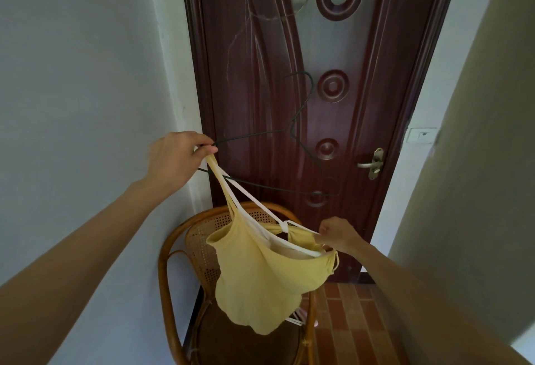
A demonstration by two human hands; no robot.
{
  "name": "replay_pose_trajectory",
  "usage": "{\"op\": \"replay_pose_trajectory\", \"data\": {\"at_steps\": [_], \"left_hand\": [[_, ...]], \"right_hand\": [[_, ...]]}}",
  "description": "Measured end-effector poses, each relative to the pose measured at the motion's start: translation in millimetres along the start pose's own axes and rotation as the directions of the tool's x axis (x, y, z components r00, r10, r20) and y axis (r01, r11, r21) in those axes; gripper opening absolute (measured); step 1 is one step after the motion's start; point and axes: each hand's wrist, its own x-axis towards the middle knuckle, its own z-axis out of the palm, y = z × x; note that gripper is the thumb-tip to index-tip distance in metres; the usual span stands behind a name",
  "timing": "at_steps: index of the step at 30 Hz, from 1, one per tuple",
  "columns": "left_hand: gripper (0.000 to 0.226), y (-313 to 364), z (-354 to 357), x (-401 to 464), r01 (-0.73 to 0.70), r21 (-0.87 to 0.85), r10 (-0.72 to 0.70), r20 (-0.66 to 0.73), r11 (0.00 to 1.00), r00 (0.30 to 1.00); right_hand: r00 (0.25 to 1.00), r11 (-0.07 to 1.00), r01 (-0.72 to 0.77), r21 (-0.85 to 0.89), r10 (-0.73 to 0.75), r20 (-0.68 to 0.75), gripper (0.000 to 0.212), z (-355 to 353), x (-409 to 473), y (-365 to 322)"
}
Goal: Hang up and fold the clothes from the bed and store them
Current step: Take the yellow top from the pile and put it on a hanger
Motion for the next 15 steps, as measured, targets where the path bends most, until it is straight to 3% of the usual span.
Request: {"op": "replay_pose_trajectory", "data": {"at_steps": [6,11,15], "left_hand": [[0.024,-5.7,2.0,-3.1,0.005,-0.013,-0.005,0.000,1.000,1.000],[0.025,-14.3,2.4,-4.3,0.037,-0.002,-0.037,-0.005,0.999,0.999],[0.025,-20.2,6.7,-7.9,0.061,0.002,-0.061,-0.003,0.998,0.998]], "right_hand": [[0.999,0.999,-0.036,-0.003,0.036,0.001,0.028,-14.7,0.1,8.9],[0.984,0.930,-0.169,0.326,0.179,0.002,0.021,-35.8,-0.3,24.4],[0.961,0.830,-0.270,0.488,0.262,0.086,0.008,-51.4,-4.4,26.7]]}}
